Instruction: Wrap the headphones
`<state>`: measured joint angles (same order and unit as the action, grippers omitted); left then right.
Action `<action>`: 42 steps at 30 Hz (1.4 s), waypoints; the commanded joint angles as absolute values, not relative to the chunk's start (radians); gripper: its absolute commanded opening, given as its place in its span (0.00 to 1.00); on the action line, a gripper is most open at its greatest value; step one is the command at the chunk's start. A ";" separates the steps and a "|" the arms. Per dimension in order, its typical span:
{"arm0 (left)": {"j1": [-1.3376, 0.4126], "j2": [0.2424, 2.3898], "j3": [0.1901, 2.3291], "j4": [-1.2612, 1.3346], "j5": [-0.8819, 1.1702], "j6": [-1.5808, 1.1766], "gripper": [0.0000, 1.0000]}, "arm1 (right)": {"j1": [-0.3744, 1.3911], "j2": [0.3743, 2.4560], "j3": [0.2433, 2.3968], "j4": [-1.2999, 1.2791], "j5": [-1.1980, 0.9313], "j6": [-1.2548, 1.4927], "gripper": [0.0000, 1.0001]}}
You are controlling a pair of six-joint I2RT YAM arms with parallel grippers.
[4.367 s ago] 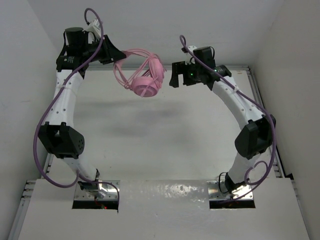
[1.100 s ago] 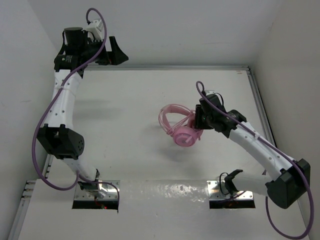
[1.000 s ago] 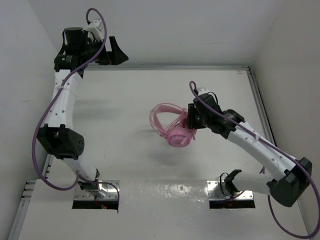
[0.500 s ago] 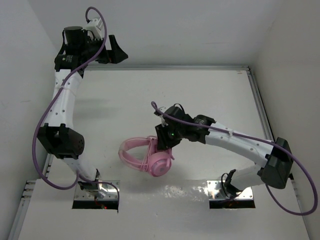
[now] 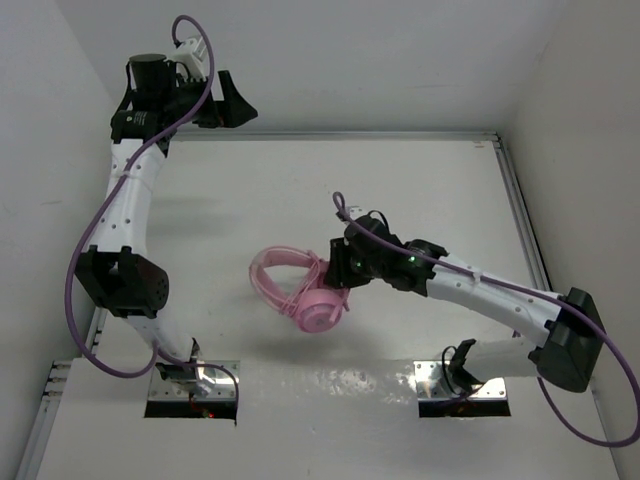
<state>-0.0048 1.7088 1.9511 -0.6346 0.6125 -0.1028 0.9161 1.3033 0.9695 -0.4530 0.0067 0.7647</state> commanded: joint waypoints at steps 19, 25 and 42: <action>-0.011 1.712 1.916 -0.569 0.638 -0.112 0.90 | 0.888 1.175 0.986 -0.483 0.366 0.763 0.00; -0.017 1.776 1.844 -0.483 0.650 0.036 0.65 | 0.907 1.255 1.124 -0.414 0.048 0.490 0.00; -0.218 1.804 1.675 -0.575 1.125 0.391 0.67 | 0.878 1.355 1.442 -0.362 -0.082 0.277 0.00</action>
